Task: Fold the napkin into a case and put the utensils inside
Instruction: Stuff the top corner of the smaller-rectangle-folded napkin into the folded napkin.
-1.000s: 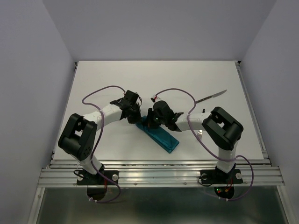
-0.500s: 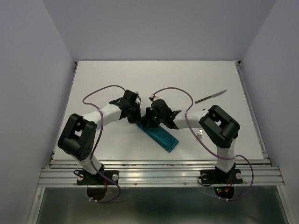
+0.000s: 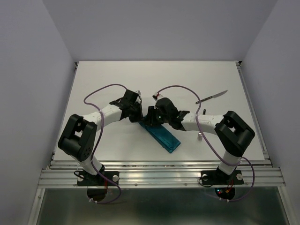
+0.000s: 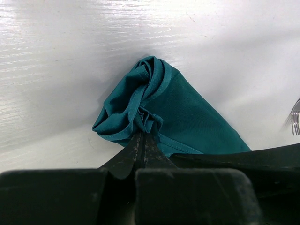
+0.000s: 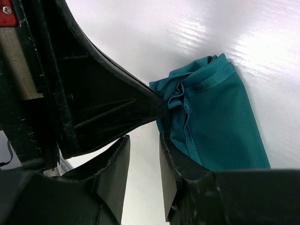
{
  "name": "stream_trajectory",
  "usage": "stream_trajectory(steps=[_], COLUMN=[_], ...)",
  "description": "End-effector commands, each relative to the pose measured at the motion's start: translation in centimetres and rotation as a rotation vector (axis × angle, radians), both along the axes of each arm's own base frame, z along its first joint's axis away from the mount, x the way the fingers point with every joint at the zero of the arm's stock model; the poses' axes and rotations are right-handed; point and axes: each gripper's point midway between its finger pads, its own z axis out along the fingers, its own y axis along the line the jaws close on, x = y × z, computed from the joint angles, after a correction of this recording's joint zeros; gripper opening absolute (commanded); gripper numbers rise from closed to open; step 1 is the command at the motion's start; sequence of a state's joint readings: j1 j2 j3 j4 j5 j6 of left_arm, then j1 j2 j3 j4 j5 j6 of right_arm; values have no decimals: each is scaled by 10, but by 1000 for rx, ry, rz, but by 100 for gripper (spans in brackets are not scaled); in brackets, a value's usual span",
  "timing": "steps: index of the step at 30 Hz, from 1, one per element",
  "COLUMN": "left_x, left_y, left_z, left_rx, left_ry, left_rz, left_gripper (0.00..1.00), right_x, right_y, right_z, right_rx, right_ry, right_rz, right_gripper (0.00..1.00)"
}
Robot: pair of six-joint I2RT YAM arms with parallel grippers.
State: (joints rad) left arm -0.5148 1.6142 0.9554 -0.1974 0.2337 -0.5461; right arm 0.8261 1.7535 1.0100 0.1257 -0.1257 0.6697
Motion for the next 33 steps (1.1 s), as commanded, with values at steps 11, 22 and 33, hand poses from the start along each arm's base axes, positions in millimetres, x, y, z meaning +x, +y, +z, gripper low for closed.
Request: stream_trajectory(steps=[11,22,33], left_x=[-1,1,1], left_y=[-9,-10,-11], left_z=[16,17,16], left_rx=[-38,-42,-39], left_ry=[-38,-39,-37], left_rz=[-51,-51,-57], left_gripper=[0,0,0], right_x=[29,42,36], right_y=[-19,-26,-1], right_z=[8,-15,-17], right_rx=[36,12,62], right_ry=[-41,10,31], right_rz=[-231,-290,-162], right_gripper=[1,1,1])
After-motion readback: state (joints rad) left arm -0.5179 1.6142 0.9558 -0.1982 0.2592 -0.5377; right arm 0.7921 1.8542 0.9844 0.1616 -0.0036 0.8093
